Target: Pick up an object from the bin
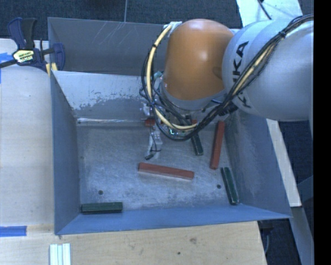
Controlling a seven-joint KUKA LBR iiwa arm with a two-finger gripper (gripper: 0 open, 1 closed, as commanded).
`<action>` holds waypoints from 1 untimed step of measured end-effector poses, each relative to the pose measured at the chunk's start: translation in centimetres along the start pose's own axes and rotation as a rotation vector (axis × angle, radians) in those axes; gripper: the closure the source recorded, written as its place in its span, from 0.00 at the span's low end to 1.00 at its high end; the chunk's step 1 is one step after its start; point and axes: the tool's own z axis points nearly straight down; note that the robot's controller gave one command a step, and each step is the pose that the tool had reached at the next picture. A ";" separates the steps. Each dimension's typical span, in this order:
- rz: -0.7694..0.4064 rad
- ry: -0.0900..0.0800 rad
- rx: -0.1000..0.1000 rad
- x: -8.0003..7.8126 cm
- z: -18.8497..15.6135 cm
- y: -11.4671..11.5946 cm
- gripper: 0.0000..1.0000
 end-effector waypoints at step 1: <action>0.016 -0.002 0.001 3.9 14.3 -7.3 0.00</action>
Offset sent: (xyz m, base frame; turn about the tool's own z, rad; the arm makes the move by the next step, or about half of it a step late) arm -0.0381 -0.0705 -0.1397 0.0119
